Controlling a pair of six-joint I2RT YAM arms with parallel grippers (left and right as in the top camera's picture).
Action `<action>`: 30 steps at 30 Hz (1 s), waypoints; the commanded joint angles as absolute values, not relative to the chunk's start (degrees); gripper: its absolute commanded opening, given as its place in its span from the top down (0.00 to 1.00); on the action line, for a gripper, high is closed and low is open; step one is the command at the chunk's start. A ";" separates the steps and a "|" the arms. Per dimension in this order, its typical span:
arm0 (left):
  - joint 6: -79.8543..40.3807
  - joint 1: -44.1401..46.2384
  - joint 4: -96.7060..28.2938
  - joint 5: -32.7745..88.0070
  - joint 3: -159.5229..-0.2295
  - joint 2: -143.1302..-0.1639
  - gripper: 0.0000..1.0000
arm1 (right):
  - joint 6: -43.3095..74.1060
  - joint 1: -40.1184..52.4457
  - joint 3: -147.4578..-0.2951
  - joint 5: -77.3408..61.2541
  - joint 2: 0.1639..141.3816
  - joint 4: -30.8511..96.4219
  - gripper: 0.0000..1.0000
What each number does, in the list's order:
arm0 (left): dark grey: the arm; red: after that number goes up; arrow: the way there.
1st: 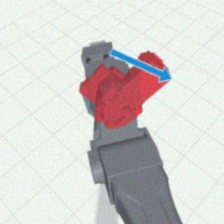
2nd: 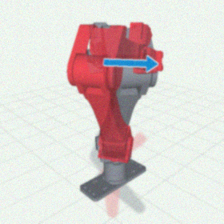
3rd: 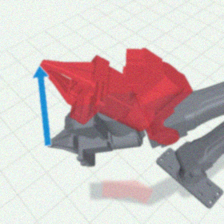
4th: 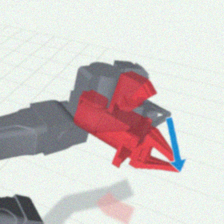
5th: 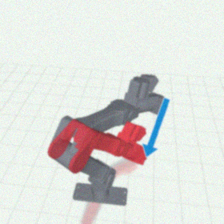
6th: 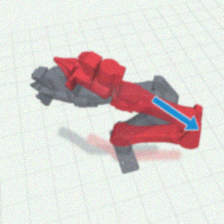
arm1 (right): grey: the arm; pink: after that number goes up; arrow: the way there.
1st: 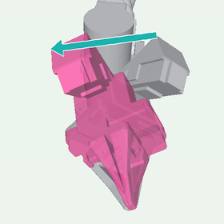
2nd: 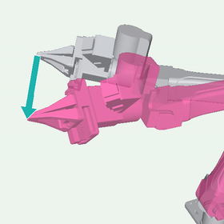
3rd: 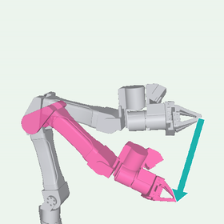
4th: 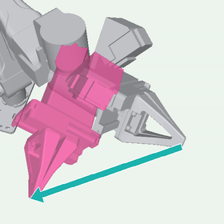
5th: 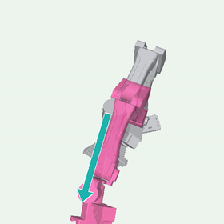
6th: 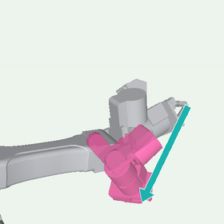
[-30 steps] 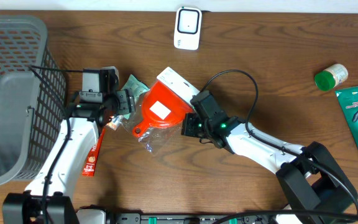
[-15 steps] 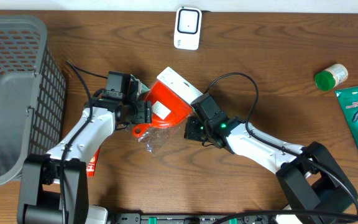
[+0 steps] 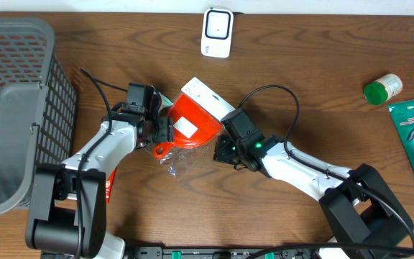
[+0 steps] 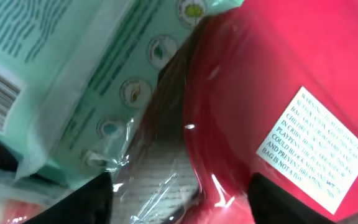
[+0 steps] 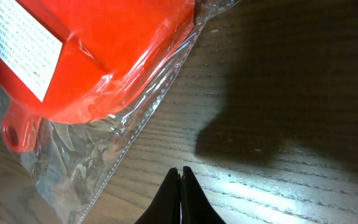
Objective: Scan the item barcode
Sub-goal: 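Move the left gripper right onto the dustpan bag's left edge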
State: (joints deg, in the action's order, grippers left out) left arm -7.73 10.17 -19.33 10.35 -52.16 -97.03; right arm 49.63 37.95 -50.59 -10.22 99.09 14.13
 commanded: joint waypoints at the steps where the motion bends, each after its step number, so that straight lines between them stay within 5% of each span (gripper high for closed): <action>1: -7.51 10.09 -19.79 7.92 -51.44 -99.22 0.36 | 50.57 37.19 -50.57 -9.28 98.10 14.24 0.99; 30: -11.94 17.80 -15.46 7.05 -54.89 -94.91 0.36 | 50.06 35.22 -50.57 -9.72 98.10 14.81 0.99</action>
